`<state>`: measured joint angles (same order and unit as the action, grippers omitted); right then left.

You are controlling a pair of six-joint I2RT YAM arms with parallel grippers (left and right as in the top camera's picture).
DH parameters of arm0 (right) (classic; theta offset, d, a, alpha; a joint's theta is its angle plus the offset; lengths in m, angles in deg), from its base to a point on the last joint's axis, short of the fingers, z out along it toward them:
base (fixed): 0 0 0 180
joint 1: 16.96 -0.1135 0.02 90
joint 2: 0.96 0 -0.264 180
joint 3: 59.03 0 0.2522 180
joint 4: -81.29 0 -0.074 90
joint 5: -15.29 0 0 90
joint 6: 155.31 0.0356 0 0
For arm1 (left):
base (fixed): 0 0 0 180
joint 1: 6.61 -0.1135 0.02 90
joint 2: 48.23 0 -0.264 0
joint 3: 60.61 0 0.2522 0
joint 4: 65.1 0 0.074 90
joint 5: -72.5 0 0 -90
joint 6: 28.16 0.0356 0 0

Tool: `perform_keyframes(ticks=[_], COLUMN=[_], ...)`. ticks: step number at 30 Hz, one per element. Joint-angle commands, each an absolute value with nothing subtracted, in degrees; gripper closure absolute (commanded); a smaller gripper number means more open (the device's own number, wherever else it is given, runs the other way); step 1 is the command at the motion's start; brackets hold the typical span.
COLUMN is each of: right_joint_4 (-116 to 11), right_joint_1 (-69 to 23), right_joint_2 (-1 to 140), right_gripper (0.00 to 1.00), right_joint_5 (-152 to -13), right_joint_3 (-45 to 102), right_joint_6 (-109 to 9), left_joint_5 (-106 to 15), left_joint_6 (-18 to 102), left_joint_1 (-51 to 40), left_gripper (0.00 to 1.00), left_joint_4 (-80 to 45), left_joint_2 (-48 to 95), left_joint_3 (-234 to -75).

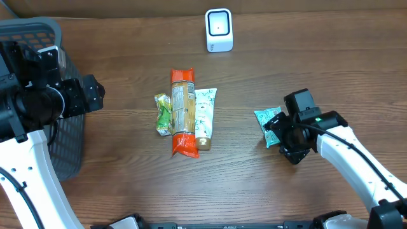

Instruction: Scan the item barcode

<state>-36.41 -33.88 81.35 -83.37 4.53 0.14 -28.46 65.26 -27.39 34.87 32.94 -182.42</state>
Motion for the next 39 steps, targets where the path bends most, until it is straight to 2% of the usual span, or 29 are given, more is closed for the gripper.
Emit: perform_keyframes(ticks=[1,6,10,15,17,21,23,26,29,31,37,39], right_joint_4=[-38.56,-43.21,-48.81,-59.67,-63.82,-72.85,-76.52,-80.35,-76.56,-73.40,-64.52,-62.53], right_joint_1=[-34.06,-34.06,-34.04,-33.82,-33.56,-32.31,-31.39,-29.07,-24.79,-22.06,-16.49,-16.59], right_joint_2=[81.04,81.26,81.65,82.09,82.24,84.98,87.49,90.75,90.05,88.93,86.99,87.86], right_gripper=[0.09,0.18,0.20,0.35,0.37,0.34,0.28,0.27,0.35,0.35,0.25,0.25], right_joint_5=[-83.13,-81.97,-79.79,-74.28,-71.68,-70.06,-70.57,-75.18,-83.94,-87.79,-92.97,-92.92], right_joint_3=[2.21,-0.63,-3.34,-3.73,-3.73,-3.73,-3.73,-3.27,-1.04,0.53,1.82,1.67], right_joint_6=[1.17,1.17,1.13,-6.98,-9.85,-17.78,-20.60,-24.69,-24.16,-22.89,-18.57,-17.15], left_joint_5=[-28.96,-28.96,-28.96,-28.96,-28.96,-28.96,-28.96,-28.96,-28.96,-28.96,-28.96,-28.96], left_joint_6=[66.35,66.35,66.35,66.37,66.37,66.35,66.35,66.35,66.37,66.35,66.37,66.35], left_joint_1=[-27.58,-27.58,-27.58,-27.58,-27.58,-27.58,-27.58,-27.58,-27.58,-27.58,-27.58,-27.58], left_gripper=[0.00,0.01,0.00,0.01,0.00,0.00,0.00,0.00,0.01,0.00,0.00,0.00], left_joint_4=[34.98,34.98,34.98,34.98,35.01,35.01,34.98,34.98,34.98,34.98,34.98,34.98], left_joint_2=[33.16,33.16,33.16,33.16,33.16,33.16,33.16,33.16,33.16,33.16,33.16,33.16], left_joint_3=[-182.79,-182.79,-182.79,-182.79,-182.79,-182.79,-182.79,-182.79,-182.79,-182.79,-182.79,-182.79])
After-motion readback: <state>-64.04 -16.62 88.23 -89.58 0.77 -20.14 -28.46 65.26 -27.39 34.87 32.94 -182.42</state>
